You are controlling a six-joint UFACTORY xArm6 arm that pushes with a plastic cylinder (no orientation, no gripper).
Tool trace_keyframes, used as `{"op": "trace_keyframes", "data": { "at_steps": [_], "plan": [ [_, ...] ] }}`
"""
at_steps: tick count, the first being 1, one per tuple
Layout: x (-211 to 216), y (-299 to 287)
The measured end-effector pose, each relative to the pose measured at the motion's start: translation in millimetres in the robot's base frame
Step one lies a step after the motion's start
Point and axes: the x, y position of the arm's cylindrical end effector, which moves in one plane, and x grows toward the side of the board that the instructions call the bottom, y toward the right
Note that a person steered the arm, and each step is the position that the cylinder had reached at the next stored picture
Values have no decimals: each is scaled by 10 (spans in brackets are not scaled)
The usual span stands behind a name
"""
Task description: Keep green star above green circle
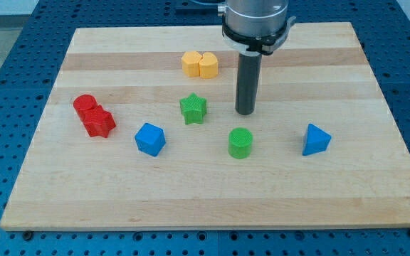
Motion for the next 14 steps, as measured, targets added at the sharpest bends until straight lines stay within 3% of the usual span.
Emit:
{"op": "trace_keyframes", "data": {
  "at_steps": [2,6,9,10,13,14],
  "plan": [
    [-407,-621],
    [-275,-1885],
    [-121,-574],
    [-121,-446],
    [-302,-1689],
    [-131,-1615]
  ]
}}
